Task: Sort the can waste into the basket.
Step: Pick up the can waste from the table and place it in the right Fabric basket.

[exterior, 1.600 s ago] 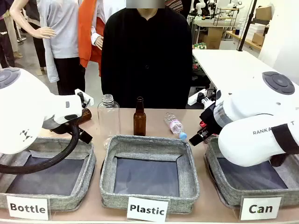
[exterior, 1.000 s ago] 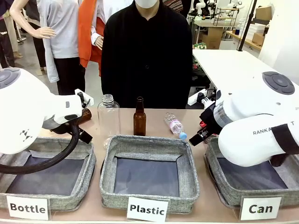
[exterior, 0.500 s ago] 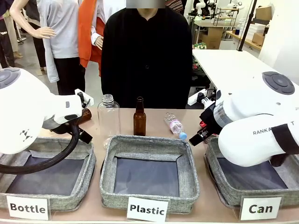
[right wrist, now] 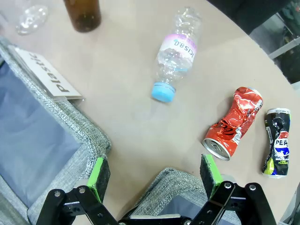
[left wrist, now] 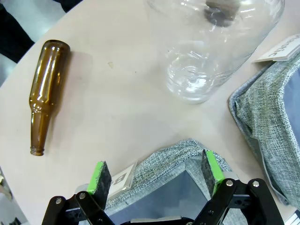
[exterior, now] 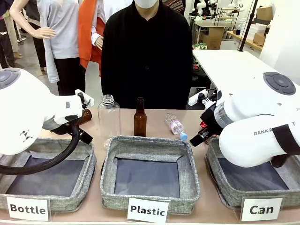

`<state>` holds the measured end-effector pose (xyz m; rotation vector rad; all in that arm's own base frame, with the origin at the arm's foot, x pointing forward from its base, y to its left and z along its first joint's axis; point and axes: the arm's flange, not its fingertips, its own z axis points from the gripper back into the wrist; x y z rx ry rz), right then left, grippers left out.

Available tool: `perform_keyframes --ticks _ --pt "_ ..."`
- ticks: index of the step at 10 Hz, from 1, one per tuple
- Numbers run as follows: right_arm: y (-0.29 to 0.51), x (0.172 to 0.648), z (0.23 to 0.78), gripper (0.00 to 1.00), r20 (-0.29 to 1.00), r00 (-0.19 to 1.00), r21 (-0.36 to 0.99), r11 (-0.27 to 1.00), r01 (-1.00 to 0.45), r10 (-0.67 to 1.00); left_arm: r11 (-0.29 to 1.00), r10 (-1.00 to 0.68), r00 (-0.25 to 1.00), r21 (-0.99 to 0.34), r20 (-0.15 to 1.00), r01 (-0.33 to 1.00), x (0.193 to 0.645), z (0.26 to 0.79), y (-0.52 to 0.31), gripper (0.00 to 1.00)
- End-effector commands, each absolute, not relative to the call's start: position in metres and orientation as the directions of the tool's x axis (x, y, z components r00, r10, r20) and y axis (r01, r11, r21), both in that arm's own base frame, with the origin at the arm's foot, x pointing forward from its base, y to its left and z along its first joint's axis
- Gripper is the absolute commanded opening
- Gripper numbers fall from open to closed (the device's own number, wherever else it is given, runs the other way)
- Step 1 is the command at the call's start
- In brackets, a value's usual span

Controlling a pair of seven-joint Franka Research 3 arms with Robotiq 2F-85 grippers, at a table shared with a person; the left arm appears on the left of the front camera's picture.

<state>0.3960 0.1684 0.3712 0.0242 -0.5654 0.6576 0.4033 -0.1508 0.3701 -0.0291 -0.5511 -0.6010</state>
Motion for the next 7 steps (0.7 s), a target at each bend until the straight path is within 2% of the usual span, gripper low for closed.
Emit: perform_keyframes --ticks 1,2,3,5,7 --pt "0.168 0.396 0.371 1.00 0.505 0.647 -0.153 0.797 -0.584 0.571 0.829 -0.529 0.685 0.131 0.501 0.544 0.403 0.370 -0.151 1.00" --pt "0.168 0.396 0.371 1.00 0.505 0.647 -0.153 0.797 -0.585 0.572 0.829 -0.529 0.686 0.131 0.500 0.544 0.403 0.370 -0.151 1.00" --pt "0.167 0.393 0.381 1.00 0.514 0.620 -0.129 0.768 -0.628 0.593 0.821 -0.521 0.686 0.077 0.508 0.566 0.399 0.378 -0.151 1.00" --pt "0.154 0.383 0.422 1.00 0.562 0.587 -0.072 0.742 -0.666 0.582 0.756 -0.534 0.651 -0.041 0.539 0.653 0.380 0.420 -0.153 1.00" --pt "0.132 0.364 0.474 1.00 0.612 0.594 0.083 0.704 -0.705 0.522 0.659 -0.559 0.585 -0.115 0.588 0.744 0.347 0.482 -0.142 1.00"
